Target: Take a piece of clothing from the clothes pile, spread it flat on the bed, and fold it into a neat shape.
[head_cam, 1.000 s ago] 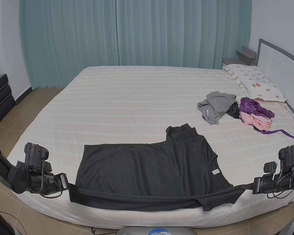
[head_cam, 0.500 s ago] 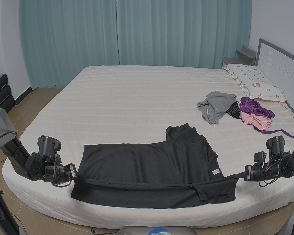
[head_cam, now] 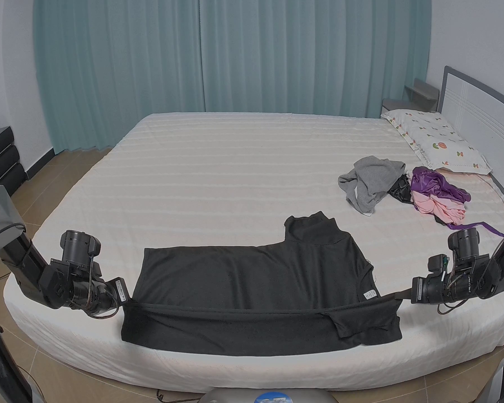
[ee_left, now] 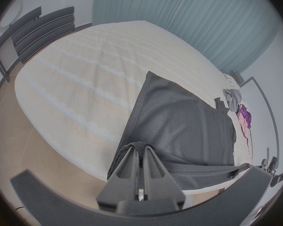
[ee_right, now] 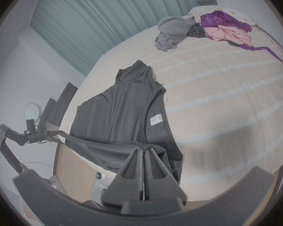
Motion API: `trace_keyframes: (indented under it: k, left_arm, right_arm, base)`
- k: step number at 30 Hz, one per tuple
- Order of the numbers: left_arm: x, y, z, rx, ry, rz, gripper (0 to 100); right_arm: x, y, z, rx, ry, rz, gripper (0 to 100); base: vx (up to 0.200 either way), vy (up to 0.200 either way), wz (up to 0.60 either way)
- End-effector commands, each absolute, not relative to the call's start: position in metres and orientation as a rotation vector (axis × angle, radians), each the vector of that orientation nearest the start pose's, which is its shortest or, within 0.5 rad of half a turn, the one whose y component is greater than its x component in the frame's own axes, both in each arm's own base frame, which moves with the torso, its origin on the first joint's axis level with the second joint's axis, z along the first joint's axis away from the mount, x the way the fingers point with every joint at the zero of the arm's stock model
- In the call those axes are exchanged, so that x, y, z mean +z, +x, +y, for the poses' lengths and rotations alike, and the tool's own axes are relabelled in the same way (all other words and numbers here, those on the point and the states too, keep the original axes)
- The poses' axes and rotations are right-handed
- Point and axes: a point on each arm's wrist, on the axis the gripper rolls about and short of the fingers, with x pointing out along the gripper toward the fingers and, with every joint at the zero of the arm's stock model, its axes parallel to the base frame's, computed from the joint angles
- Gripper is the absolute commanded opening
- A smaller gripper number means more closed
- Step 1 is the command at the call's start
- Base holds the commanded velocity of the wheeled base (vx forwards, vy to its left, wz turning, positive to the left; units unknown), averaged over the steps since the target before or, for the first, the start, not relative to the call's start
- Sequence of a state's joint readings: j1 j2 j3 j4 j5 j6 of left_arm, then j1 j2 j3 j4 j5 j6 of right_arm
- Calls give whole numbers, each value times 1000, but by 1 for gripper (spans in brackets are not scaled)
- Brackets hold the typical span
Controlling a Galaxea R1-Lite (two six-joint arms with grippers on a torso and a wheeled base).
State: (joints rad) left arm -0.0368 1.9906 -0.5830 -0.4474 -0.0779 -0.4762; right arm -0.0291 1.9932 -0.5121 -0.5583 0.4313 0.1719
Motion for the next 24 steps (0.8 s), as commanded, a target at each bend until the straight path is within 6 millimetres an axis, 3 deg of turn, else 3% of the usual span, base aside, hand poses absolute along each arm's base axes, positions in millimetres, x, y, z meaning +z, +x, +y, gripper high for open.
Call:
trace_keyframes:
  k: [1,8,9,13,24]
  left_arm:
    - [35,282,-12,123,-461,952,0]
    - [19,284,-14,122,-461,1007,0]
    - [4,290,-15,137,-456,1040,0]
    - [-7,298,-15,153,-480,1033,0]
    - [-24,319,-16,169,-532,998,0]
  right_arm:
    - [28,278,2,296,370,925,0]
    - [26,282,6,302,377,932,0]
    - [21,285,5,301,380,944,0]
    - [13,291,6,300,383,963,0]
    - [-8,311,6,291,390,991,0]
  base:
    - [0,0,0]
    - [0,0,0]
    - [0,0,0]
    - [0,0,0]
    - [0,0,0]
